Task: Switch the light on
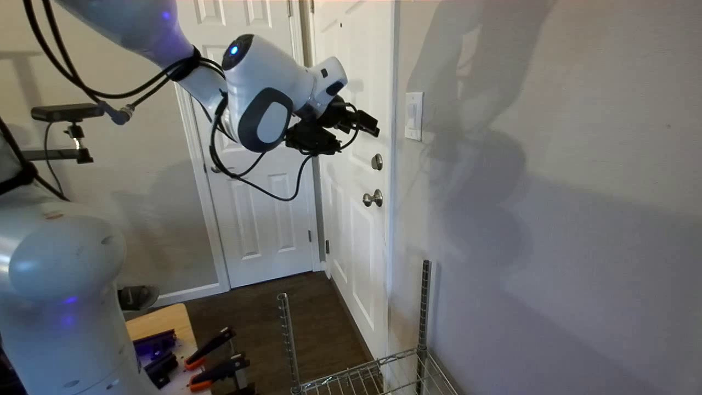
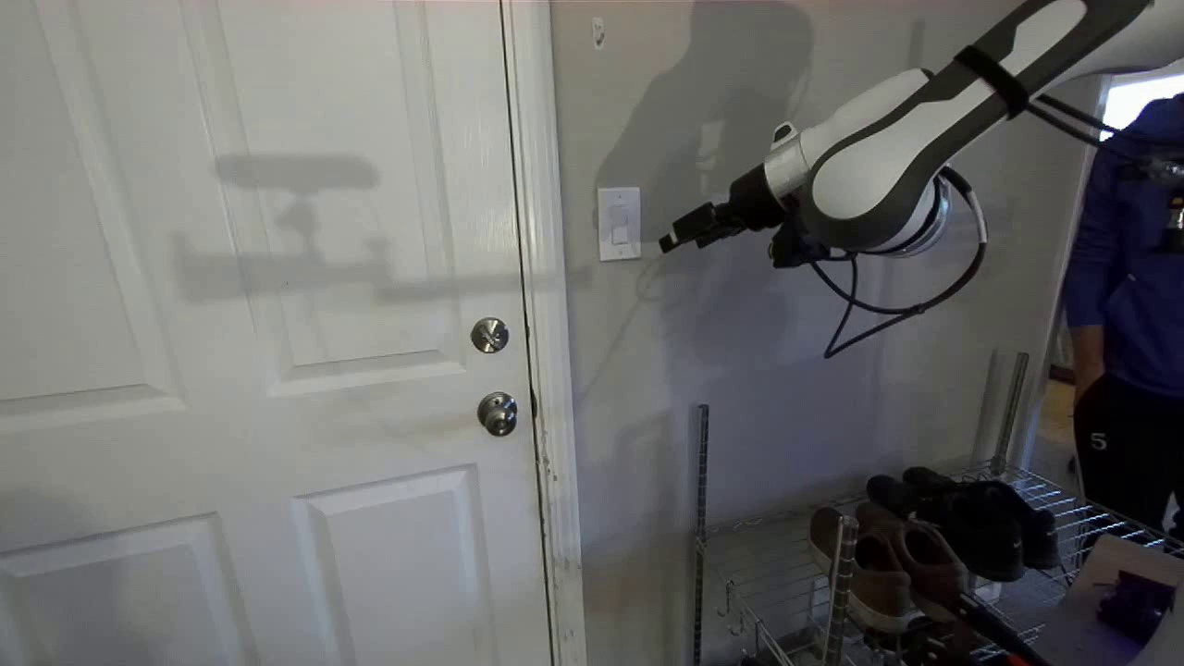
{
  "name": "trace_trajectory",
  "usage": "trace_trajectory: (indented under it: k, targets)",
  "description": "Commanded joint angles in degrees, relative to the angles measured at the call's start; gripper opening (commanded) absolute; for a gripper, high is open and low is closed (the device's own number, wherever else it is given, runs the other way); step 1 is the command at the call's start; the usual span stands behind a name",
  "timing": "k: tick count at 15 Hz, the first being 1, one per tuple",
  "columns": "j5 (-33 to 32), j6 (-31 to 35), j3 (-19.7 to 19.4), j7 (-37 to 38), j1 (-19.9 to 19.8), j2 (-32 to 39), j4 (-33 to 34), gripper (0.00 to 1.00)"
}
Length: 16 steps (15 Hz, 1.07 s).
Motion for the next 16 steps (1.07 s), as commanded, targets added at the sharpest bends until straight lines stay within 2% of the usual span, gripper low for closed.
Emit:
trace_trajectory:
  k: [1, 3, 4, 6, 7, 9, 10, 15, 16]
  targets:
    - [1.2, -0.1, 2.8, 1.3, -1.4, 2.3, 3.6, 1.00]
    - [3.0, -0.2, 5.9, 1.0, -4.3, 3.6, 5.9, 1.00]
    - [-1.3, -0.5, 9.9, 5.7, -10.0, 4.3, 6.8, 1.00]
    - [-1.1, -0.4, 13.1, 7.3, -13.6, 4.9, 7.8, 1.00]
    - [3.2, -0.3, 13.9, 4.4, -13.3, 5.1, 8.3, 1.00]
    - [4.0, -0.3, 16.1, 4.9, -15.6, 5.5, 8.8, 1.00]
    - [2.1, -0.3, 13.5, 4.5, -13.4, 4.7, 7.9, 1.00]
    - [2.6, -0.3, 14.9, 4.5, -14.6, 5.1, 8.2, 1.00]
    - [-0.7, -0.5, 17.3, 7.8, -17.9, 5.1, 8.1, 1.00]
